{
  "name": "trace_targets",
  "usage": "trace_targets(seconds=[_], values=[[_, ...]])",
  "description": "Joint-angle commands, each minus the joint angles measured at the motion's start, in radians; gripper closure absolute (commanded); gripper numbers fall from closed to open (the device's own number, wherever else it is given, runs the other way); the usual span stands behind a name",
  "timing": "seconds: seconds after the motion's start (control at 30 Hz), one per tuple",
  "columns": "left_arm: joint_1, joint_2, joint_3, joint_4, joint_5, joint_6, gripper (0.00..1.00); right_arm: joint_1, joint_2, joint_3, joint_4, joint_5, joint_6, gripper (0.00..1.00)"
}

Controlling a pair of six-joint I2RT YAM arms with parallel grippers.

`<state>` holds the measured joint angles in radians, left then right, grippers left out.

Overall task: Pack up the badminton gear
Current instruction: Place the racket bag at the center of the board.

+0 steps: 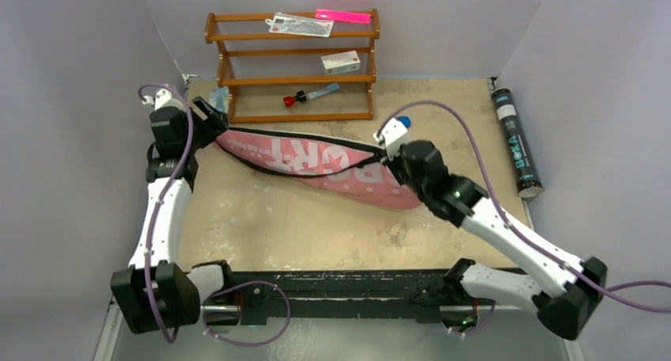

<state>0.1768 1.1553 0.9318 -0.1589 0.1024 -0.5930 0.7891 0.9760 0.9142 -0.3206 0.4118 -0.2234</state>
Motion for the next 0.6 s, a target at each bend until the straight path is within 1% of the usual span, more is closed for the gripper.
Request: trace_targets(seconds=[0.0, 0.03, 0.07, 0.1, 0.13, 0.17, 0.2, 0.23, 0.27, 0.37, 0.5, 0.57], values=[[0.006, -0.086, 0.083, -0.086, 0.122, -0.003, 0.25, -0.139, 0.181, 0.129, 0.069, -0.083, 0.252, 0.83], [0.006, -0.1, 0.091, -0.108, 0.138, 0.0, 0.24, -0.166, 0.238, 0.157, 0.076, -0.091, 0.269, 0.81], [0.006, -0.111, 0.101, -0.133, 0.15, 0.002, 0.23, -0.19, 0.291, 0.19, 0.083, -0.093, 0.275, 0.72], [0.006, -0.121, 0.108, -0.152, 0.162, 0.008, 0.23, -0.21, 0.347, 0.22, 0.09, -0.09, 0.279, 0.56], [0.006, -0.13, 0.112, -0.167, 0.185, 0.016, 0.22, -0.23, 0.396, 0.247, 0.098, -0.07, 0.294, 0.36], [0.006, -0.14, 0.113, -0.177, 0.206, 0.024, 0.21, -0.245, 0.435, 0.279, 0.091, -0.052, 0.306, 0.21], [0.006, -0.149, 0.11, -0.183, 0.233, 0.031, 0.21, -0.256, 0.46, 0.3, 0.083, -0.049, 0.306, 0.11], [0.005, -0.159, 0.103, -0.182, 0.265, 0.042, 0.2, -0.258, 0.471, 0.314, 0.083, -0.039, 0.306, 0.05], [0.006, -0.169, 0.097, -0.186, 0.289, 0.055, 0.2, -0.258, 0.471, 0.322, 0.08, -0.025, 0.318, 0.02], [0.006, -0.198, 0.068, -0.196, 0.309, 0.086, 0.19, -0.258, 0.42, 0.29, 0.112, -0.013, 0.341, 0.01], [0.006, -0.265, -0.017, -0.142, 0.297, 0.101, 0.17, -0.258, 0.261, 0.138, 0.248, 0.011, 0.359, 0.01], [0.006, -0.32, -0.075, -0.091, 0.261, 0.109, 0.17, -0.258, 0.178, 0.046, 0.305, 0.096, 0.37, 0.01]])
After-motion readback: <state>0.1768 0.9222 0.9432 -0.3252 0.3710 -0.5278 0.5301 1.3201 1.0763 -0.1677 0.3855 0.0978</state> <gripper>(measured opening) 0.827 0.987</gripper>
